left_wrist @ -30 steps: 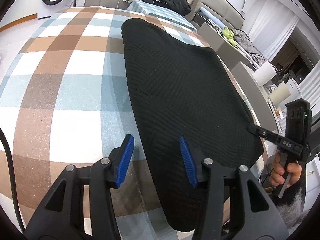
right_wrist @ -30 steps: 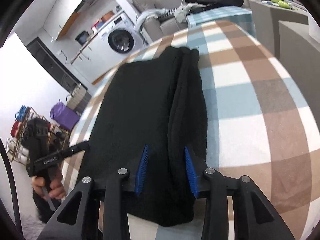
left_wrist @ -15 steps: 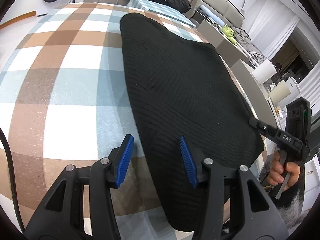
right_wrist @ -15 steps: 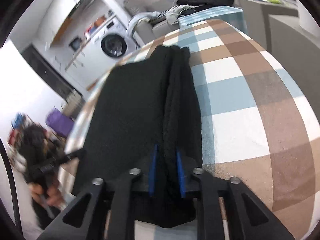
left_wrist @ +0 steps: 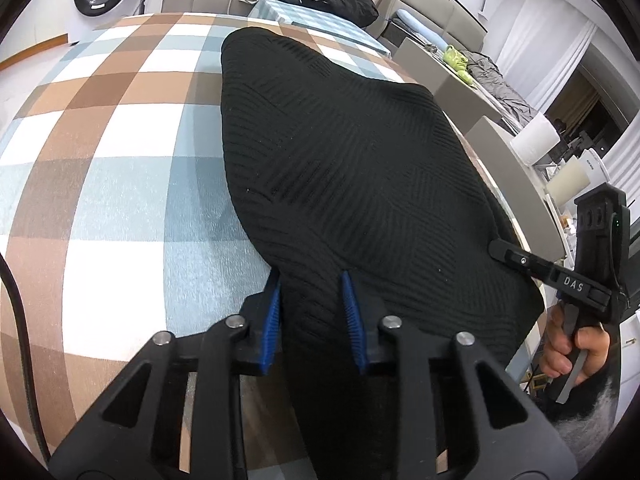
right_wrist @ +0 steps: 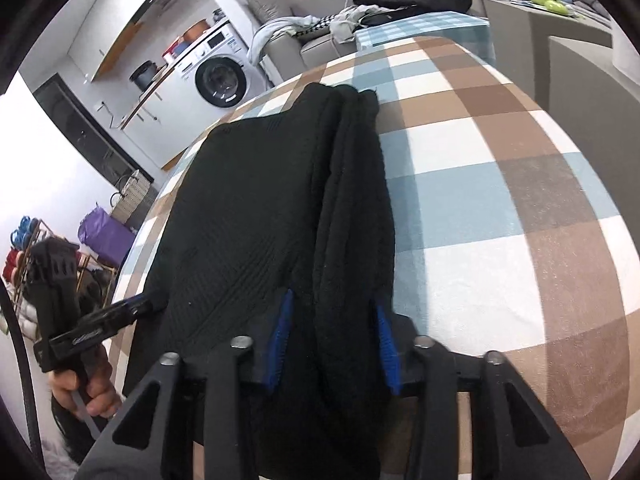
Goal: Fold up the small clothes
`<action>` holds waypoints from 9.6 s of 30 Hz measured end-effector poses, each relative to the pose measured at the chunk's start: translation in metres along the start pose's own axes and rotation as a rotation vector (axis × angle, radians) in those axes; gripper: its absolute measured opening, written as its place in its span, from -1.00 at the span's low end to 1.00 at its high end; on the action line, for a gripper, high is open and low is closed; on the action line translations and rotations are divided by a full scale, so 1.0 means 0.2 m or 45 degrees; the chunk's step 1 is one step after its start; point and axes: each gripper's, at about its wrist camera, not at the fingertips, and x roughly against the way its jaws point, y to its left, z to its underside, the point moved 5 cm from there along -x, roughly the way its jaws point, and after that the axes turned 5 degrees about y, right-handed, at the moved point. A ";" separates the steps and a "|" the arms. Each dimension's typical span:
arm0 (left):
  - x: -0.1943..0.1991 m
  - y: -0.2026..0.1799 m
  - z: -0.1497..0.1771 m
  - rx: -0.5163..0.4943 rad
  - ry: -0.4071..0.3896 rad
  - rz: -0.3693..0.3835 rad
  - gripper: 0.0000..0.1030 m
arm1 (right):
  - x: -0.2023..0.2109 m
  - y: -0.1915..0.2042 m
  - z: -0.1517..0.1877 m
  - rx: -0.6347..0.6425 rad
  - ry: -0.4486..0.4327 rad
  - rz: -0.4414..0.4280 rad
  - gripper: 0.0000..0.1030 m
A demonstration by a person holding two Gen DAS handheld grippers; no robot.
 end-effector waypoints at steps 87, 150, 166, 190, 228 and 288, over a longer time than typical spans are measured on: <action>0.18 0.12 -0.09 -0.030 -0.087 -0.105 -0.27 | -0.42 0.37 -0.79 0.179 -0.144 -0.004 -0.83; 0.14 -0.53 0.28 -0.457 0.068 0.066 -0.15 | 0.03 0.21 0.29 0.040 0.107 -0.435 -0.21; -0.02 -0.78 0.17 -0.584 0.014 0.061 -0.41 | -0.07 0.24 0.01 -0.207 0.072 -0.715 -0.21; 0.33 -0.64 0.02 -0.460 -0.177 0.140 -0.75 | 0.01 0.19 0.12 0.010 -0.076 -0.361 -0.80; 0.40 0.19 0.27 0.026 -0.077 -0.137 -0.16 | 0.01 0.19 0.05 0.084 0.012 -0.093 0.08; 0.50 0.21 -0.16 -0.118 -0.580 -0.354 0.98 | 0.03 0.43 -0.25 0.436 -0.382 0.062 1.00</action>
